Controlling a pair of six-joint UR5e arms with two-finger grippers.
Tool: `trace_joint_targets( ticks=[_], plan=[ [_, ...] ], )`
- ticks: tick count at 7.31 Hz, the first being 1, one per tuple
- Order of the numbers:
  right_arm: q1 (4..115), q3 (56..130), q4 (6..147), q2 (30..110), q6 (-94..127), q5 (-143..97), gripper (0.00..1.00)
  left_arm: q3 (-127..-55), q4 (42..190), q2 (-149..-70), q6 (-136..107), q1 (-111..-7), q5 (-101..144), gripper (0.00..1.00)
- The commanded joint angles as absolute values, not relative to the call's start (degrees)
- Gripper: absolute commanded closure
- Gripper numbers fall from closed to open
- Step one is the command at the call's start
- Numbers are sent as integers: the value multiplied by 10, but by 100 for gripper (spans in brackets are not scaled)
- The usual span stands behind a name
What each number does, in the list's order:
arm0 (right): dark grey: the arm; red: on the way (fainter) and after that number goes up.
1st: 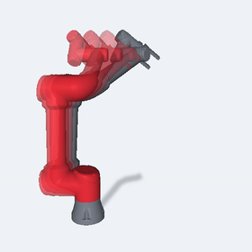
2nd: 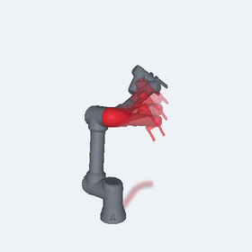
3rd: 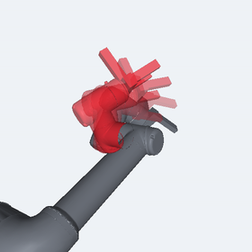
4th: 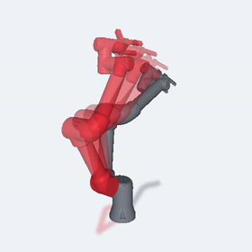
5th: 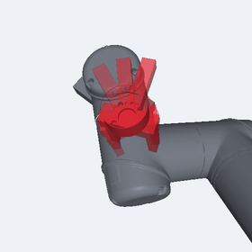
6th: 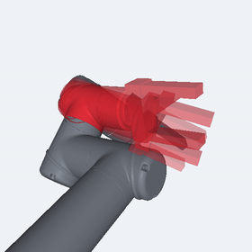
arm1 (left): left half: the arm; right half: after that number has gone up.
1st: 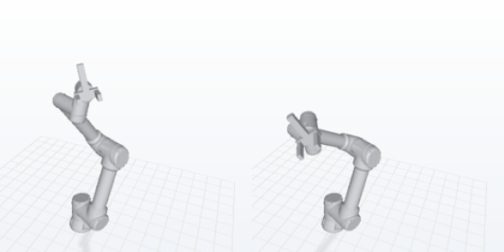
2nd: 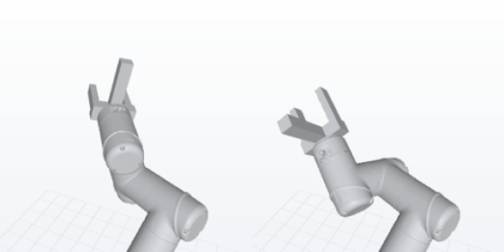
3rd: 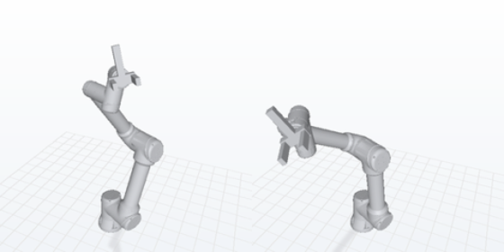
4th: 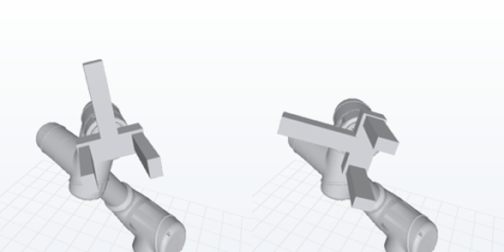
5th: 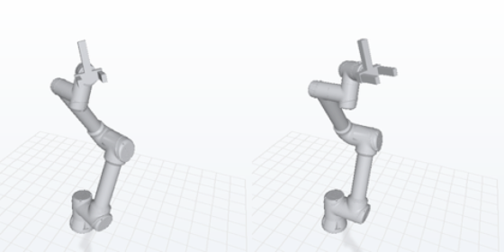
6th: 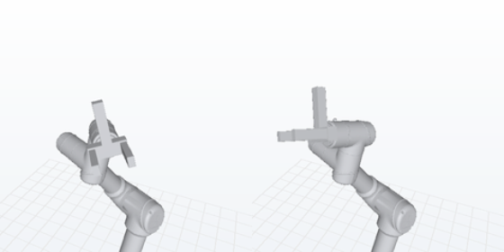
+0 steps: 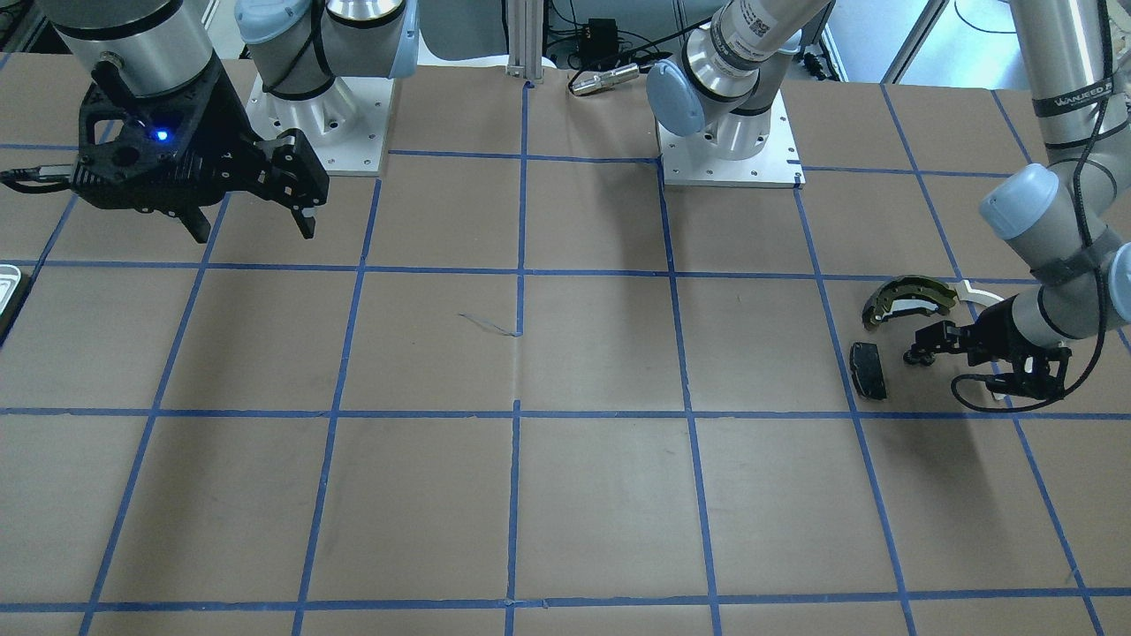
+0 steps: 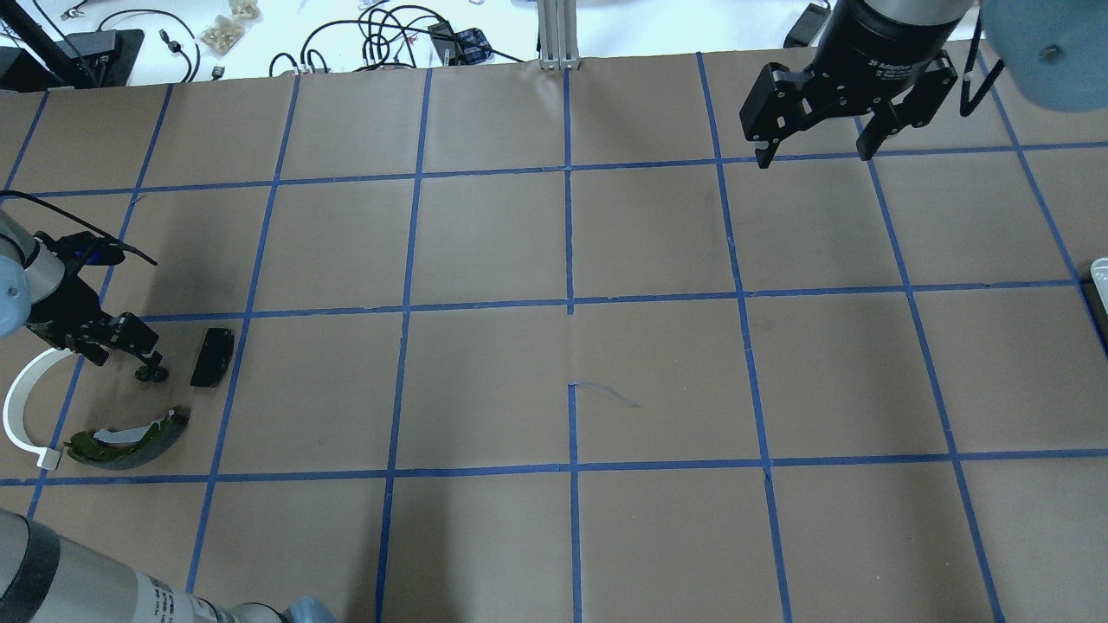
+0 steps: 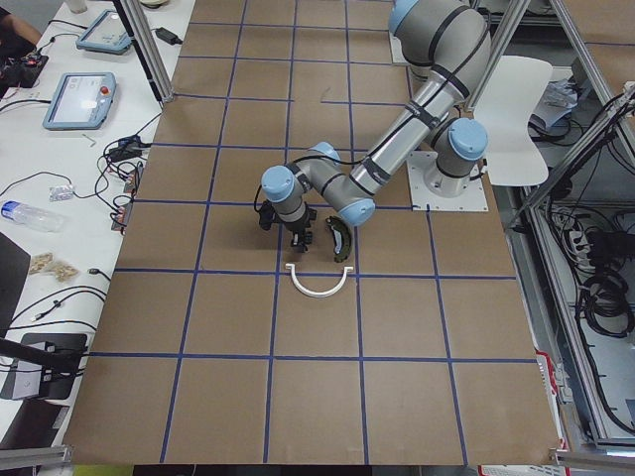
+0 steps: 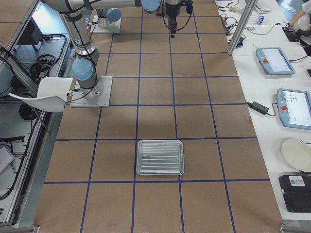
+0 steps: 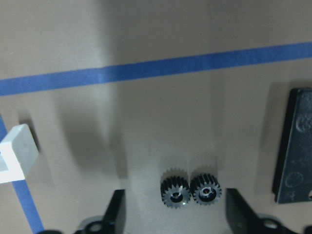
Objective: Place bearing gear from tray to pile
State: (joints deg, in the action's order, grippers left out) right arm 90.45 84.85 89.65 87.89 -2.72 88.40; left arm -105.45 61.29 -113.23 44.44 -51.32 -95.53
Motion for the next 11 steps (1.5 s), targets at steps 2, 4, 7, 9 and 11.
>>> trace_joint_targets(
  ticks=[2, 4, 7, 9, 11],
  plan=[
    [904, 849, 897, 879, -27, 884, 0, -975, 709, -1122, 362, -548, -949, 0],
    [904, 849, 897, 879, -27, 883, 0, -888, 813, -1087, 333, -622, -946, 0],
    [903, 849, 897, 879, -27, 883, 0, -860, 858, -1022, 181, -751, -907, 0],
    [903, 848, 897, 879, -28, 884, 0, -860, 908, -971, 62, -842, -874, 0],
    [903, 848, 897, 879, -27, 883, 0, -879, 931, -921, 57, -874, -875, 0]
  ],
)
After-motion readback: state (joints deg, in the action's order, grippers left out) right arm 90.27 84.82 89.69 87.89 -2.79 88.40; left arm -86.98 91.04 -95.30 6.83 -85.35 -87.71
